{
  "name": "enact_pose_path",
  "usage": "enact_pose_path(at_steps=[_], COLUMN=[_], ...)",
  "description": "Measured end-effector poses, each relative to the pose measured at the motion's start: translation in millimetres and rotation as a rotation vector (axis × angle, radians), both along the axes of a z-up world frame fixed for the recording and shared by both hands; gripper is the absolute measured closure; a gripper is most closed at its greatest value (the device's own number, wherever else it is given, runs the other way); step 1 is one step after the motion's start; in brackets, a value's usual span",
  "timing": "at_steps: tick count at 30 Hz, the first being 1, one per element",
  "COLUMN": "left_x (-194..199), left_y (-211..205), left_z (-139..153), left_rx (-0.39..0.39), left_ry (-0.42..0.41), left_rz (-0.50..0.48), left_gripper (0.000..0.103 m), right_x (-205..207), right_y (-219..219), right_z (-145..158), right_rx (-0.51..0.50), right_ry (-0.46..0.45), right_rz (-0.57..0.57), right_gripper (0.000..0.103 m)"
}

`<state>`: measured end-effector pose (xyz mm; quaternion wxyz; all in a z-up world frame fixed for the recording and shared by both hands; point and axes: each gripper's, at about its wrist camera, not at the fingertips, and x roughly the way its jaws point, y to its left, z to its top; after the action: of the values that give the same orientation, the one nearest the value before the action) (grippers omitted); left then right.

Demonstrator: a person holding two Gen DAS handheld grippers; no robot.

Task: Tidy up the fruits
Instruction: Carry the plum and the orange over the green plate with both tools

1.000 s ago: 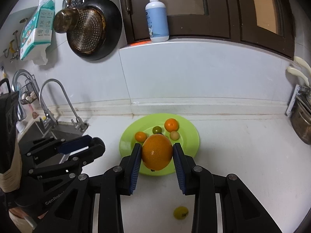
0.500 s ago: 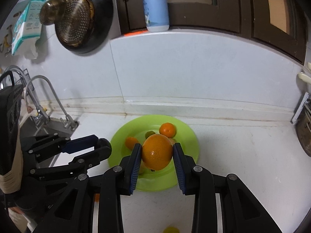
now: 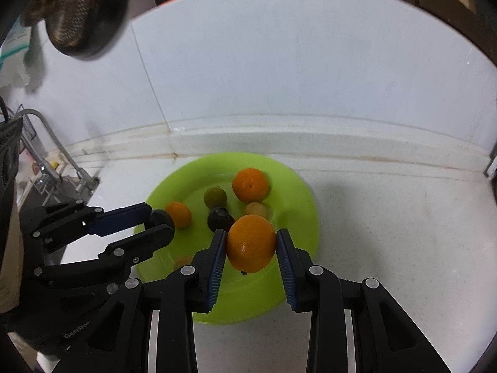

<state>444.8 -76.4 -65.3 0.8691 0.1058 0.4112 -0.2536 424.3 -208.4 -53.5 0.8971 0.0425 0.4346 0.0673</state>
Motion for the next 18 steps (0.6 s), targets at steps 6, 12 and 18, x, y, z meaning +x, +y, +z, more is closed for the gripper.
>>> enact_pose_path(at_steps=[6, 12, 18], left_x=[7.0, 10.6, 9.4], left_y=[-3.8, -4.4, -2.6], left_z=[-11.1, -14.7, -12.8], left_rx=[0.017, 0.022, 0.043], left_ry=[0.027, 0.041, 0.033], left_rz=[-0.006, -0.001, 0.021], left_gripper=[0.075, 0.075, 0.075], right_x=[11.1, 15.9, 18.3], right_y=[-0.9, -0.3, 0.4], right_z=[-16.5, -23.7, -25.1], right_rx=[0.014, 0.012, 0.012], right_ry=[0.04, 0.055, 0.065], right_rz=[0.005, 0.005, 0.007], right_gripper=[0.069, 0.069, 0.068])
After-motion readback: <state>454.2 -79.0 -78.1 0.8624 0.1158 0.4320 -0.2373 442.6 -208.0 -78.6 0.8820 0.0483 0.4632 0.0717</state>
